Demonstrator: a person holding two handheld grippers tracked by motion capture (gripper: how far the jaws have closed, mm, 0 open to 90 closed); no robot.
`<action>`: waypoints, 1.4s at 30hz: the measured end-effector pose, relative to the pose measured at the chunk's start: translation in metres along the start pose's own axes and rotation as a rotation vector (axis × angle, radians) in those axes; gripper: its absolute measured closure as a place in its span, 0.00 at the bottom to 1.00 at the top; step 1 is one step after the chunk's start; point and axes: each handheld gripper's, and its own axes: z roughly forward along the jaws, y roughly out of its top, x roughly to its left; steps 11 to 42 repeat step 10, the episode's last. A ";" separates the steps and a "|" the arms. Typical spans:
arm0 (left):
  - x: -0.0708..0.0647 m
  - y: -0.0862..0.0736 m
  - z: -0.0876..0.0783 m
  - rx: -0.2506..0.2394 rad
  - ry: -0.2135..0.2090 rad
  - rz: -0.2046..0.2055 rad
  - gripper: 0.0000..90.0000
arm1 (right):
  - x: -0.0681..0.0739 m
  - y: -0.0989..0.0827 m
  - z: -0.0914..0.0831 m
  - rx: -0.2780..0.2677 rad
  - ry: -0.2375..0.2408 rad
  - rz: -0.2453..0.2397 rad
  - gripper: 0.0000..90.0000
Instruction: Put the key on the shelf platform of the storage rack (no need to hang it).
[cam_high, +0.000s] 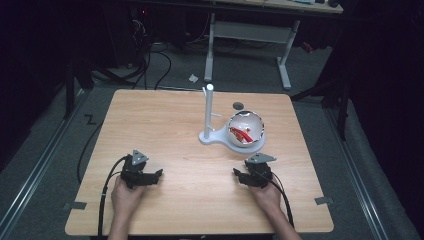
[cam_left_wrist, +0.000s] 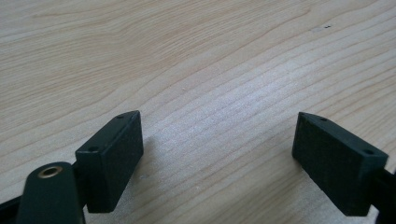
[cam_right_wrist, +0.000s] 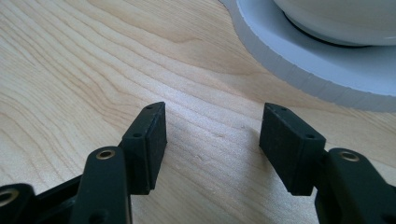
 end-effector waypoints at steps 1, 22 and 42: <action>0.000 0.000 0.000 0.000 0.000 0.000 0.19 | 0.000 0.000 0.000 0.001 -0.003 0.002 0.44; 0.000 0.000 0.000 0.000 -0.002 -0.003 0.19 | 0.000 0.000 0.000 0.001 -0.005 0.003 0.44; 0.000 0.000 0.000 0.000 -0.002 -0.003 0.19 | 0.000 0.000 0.000 0.001 -0.005 0.003 0.44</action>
